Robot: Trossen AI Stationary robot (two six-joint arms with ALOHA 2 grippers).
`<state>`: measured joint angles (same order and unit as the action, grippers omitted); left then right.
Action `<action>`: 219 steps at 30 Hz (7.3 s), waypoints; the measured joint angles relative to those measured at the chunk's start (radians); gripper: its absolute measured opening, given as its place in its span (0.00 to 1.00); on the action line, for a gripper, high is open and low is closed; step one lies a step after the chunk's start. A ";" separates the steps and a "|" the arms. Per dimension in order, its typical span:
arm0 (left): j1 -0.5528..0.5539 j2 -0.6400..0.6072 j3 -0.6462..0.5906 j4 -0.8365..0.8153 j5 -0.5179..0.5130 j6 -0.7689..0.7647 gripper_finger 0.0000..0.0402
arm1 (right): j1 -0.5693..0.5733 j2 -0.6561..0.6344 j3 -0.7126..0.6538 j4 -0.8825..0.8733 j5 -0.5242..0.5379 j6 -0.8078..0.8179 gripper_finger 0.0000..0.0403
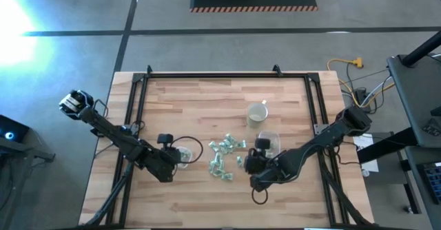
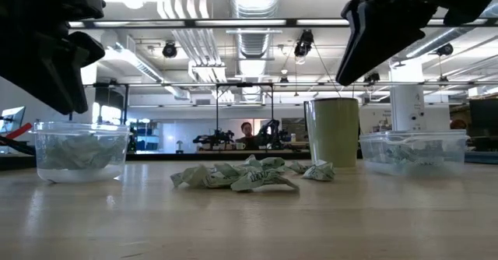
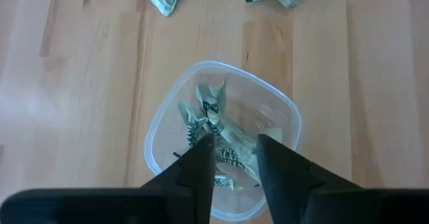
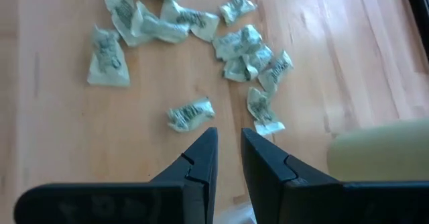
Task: Pick and place Stevia / Truvia into bins
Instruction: Put the stevia packet into the right transparent container, then put the stevia packet into the left transparent container
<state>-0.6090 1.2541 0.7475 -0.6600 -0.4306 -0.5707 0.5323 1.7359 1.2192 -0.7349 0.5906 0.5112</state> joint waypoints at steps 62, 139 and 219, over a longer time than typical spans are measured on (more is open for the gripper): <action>-0.002 -0.125 0.013 -0.003 -0.045 -0.045 0.25 | -0.121 0.092 -0.290 0.584 -0.256 -0.282 0.23; -0.002 0.061 0.012 0.547 -0.007 0.540 0.25 | 0.048 0.072 0.066 -0.463 0.025 0.334 0.29; 0.076 0.438 0.225 0.588 -0.106 0.760 0.00 | 0.079 0.072 0.099 -0.325 0.074 0.184 0.15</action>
<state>-0.5331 1.6918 0.9728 -0.0718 -0.5361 0.1897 0.6113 1.8080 1.3182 -1.0594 0.6643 0.6952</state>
